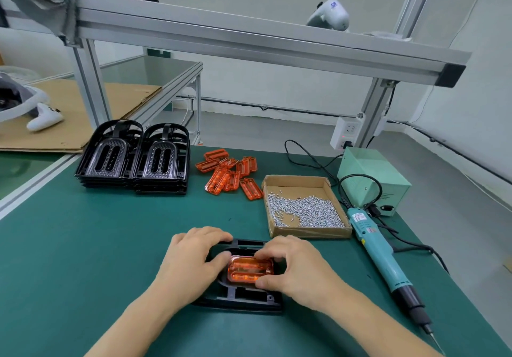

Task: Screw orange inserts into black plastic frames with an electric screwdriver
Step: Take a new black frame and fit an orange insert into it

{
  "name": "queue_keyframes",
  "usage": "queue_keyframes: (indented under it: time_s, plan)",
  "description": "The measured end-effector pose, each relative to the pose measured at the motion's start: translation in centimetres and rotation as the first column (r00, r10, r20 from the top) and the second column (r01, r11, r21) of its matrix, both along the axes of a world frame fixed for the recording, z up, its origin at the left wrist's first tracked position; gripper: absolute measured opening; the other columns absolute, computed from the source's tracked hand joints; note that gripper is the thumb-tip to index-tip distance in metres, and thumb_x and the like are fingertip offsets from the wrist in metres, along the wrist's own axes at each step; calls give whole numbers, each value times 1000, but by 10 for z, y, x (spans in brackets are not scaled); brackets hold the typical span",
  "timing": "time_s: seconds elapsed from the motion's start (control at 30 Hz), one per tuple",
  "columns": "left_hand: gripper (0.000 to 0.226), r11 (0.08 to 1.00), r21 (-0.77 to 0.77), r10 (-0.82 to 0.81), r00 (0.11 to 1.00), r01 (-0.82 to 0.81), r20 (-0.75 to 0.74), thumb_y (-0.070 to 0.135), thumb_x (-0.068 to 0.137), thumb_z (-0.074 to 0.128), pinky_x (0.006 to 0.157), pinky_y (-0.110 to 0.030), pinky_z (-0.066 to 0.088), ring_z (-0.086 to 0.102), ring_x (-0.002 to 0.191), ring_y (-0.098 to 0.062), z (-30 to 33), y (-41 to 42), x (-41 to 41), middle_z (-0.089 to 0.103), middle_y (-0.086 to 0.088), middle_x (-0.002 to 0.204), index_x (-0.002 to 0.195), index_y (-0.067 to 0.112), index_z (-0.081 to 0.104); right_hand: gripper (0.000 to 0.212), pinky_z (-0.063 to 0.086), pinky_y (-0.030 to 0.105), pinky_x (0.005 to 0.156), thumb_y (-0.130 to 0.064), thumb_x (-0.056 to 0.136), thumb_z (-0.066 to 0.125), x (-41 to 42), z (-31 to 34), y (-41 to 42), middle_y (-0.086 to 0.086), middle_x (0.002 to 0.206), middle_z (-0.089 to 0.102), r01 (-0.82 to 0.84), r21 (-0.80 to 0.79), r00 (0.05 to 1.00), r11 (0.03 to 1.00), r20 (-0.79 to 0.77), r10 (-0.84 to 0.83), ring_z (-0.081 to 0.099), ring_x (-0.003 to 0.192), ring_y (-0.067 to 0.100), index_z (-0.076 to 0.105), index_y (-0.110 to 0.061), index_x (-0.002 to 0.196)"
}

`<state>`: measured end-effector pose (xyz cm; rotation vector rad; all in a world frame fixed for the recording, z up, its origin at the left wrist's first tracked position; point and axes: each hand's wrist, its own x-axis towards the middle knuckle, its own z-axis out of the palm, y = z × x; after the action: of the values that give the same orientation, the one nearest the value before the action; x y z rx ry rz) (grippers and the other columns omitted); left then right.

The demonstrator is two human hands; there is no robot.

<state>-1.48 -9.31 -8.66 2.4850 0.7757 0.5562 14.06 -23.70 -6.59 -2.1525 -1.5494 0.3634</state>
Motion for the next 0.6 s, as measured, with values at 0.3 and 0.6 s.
queue_keyframes:
  time_s: [0.3, 0.6]
  plan:
    - [46, 999, 4, -37, 998, 37, -51, 45, 82, 65, 109, -29, 25, 40, 121, 0, -1, 1, -3, 49, 26, 127, 126, 39, 53, 37, 40, 25, 85, -54, 79, 71, 1, -4, -6, -16, 103, 43, 58, -32, 997, 998, 43, -57, 43, 98, 3, 71, -33, 108]
    - [46, 1000, 4, -20, 996, 20, -83, 47, 80, 65, 107, -27, 24, 41, 117, 1, 0, 3, 3, 51, 29, 123, 124, 42, 51, 30, 44, 20, 78, -46, 82, 71, 10, -8, -11, -13, 91, 55, 98, 21, 988, 995, -118, -95, 51, 81, 1, 68, -34, 108]
